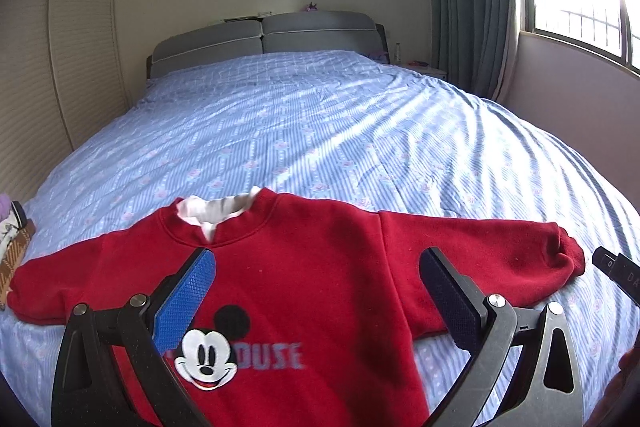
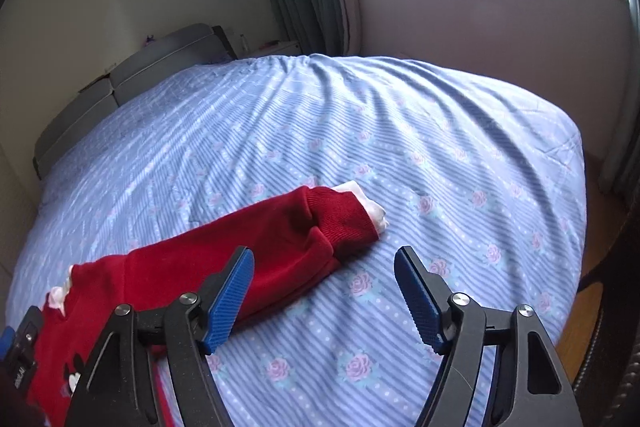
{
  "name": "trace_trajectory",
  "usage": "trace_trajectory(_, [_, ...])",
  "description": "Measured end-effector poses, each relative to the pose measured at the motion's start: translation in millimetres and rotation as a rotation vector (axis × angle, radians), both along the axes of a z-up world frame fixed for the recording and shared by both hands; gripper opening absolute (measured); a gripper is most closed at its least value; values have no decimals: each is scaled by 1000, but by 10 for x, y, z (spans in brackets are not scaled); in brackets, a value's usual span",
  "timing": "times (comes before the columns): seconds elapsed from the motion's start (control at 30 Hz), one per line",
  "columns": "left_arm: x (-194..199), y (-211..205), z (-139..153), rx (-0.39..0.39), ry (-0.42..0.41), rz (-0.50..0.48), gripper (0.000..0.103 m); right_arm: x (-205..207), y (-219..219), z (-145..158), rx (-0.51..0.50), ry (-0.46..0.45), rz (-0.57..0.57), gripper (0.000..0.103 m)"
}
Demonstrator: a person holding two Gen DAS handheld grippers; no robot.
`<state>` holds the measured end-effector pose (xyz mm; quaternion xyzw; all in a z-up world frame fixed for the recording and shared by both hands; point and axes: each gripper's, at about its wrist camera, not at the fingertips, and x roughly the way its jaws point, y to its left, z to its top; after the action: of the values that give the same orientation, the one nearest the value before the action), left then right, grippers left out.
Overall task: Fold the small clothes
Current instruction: 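Grasp the sweatshirt sleeve cuff with the right gripper, then fold the held sleeve across the sweatshirt front and release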
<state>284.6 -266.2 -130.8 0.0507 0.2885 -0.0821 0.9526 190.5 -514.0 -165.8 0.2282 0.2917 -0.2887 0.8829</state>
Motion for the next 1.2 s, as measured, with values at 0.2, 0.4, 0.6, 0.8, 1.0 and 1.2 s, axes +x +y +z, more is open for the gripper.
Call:
trace_trajectory(0.2, [179,-226,-231,5,38,-6,103,204,-384,-396,163,-10,-52,58])
trace_trajectory(0.4, [250,-355,-333,20,40,-5,103,357,-625,-696,324,-48,-73,46])
trace_trajectory(0.6, [270,-285,-347,26,58,20,103,453,-646,-809,380,-74,-74,29])
trace_trajectory(0.8, [200,34,-180,14,49,65,103,418,-401,-414,240,-110,-33,26])
trace_trajectory(1.0, [100,580,47,20,26,133,103,468,144,270,3,-148,51,26])
trace_trajectory(1.2, [19,1355,214,2,29,243,103,653,1000,813,-242,-153,170,26])
